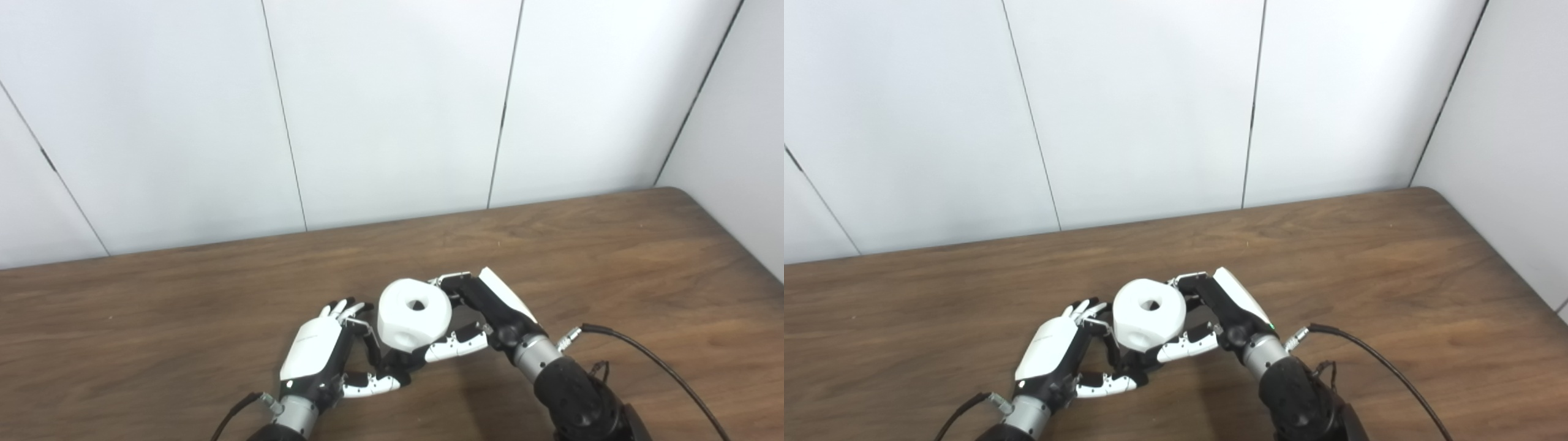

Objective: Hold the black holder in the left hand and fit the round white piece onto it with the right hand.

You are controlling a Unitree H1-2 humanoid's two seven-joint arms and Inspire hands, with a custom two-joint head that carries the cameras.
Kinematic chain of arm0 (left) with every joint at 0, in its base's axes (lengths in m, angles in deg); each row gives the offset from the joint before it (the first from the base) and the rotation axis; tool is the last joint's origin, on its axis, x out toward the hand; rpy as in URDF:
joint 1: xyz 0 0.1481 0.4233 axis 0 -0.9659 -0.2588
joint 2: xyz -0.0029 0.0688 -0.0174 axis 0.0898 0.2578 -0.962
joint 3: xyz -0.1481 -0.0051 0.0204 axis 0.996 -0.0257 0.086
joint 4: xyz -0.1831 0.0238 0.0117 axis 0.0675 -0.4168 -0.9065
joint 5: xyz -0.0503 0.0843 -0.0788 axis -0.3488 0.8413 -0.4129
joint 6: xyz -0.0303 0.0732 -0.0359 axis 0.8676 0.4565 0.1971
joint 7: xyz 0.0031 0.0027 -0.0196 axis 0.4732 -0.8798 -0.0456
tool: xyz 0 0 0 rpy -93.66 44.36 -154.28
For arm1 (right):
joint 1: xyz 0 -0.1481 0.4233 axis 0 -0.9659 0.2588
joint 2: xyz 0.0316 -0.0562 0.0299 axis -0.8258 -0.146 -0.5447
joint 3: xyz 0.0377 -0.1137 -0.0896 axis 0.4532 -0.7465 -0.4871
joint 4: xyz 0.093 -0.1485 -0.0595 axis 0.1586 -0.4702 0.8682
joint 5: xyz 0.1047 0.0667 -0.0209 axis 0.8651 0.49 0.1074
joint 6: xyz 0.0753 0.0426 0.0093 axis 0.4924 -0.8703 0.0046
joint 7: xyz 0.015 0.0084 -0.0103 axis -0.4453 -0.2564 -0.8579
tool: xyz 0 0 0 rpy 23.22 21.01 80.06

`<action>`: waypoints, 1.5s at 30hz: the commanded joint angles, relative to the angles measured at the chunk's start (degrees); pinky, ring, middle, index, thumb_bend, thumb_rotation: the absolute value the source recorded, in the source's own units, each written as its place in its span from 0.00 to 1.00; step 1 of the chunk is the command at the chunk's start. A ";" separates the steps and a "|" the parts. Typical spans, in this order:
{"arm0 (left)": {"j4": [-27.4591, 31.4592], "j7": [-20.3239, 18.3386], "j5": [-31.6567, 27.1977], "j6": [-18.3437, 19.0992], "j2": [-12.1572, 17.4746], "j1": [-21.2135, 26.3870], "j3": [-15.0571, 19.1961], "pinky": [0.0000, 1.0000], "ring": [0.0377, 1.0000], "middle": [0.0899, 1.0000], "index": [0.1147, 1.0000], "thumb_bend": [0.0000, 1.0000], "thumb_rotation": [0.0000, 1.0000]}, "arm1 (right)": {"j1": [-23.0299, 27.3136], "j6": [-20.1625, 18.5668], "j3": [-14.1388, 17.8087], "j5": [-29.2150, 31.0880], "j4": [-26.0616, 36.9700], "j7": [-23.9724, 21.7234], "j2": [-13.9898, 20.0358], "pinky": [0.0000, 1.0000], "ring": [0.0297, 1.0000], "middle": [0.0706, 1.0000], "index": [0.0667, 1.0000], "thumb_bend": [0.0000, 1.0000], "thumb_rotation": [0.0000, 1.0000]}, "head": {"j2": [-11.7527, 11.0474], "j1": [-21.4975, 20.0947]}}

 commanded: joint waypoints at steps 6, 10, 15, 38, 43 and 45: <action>-0.83 -1.86 1.29 0.70 0.79 -1.10 -1.01 1.00 0.97 0.88 0.41 0.52 0.05 | 0.43 0.24 -1.01 -0.45 -0.11 1.03 2.36 0.77 0.80 0.74 0.44 0.50 0.13 | -0.21 -0.10; -1.12 -1.41 1.26 0.33 0.67 -1.08 -1.04 1.00 0.97 0.87 0.41 0.52 0.05 | 0.23 0.21 -2.12 -1.10 -0.21 1.64 2.69 0.83 0.86 0.80 0.44 0.50 0.13 | -0.23 -0.02; -0.83 -1.54 1.33 0.70 0.54 -1.16 -1.04 1.00 0.96 0.87 0.41 0.52 0.05 | -0.07 0.15 -3.46 -1.64 -0.16 2.33 3.10 0.86 0.90 0.83 0.44 0.50 0.13 | -0.20 0.23; 0.14 -1.58 1.78 2.06 0.02 -1.58 -1.43 1.00 0.97 0.88 0.41 0.52 0.05 | -0.80 1.19 -6.96 -2.33 -0.61 3.55 4.08 0.94 0.90 0.81 0.44 0.50 0.13 | 0.47 2.48; 0.20 -1.66 1.77 2.29 -0.15 -1.56 -1.42 1.00 0.97 0.88 0.41 0.52 0.05 | -0.83 0.18 -7.45 -1.79 -0.55 3.10 3.60 0.94 0.90 0.80 0.44 0.50 0.13 | 0.56 2.39; -0.03 -1.50 1.61 2.05 -0.19 -1.53 -1.39 1.00 0.97 0.88 0.41 0.52 0.05 | -0.91 -0.11 -7.55 -1.38 -0.48 2.69 3.40 0.92 0.91 0.80 0.44 0.50 0.13 | 0.52 2.38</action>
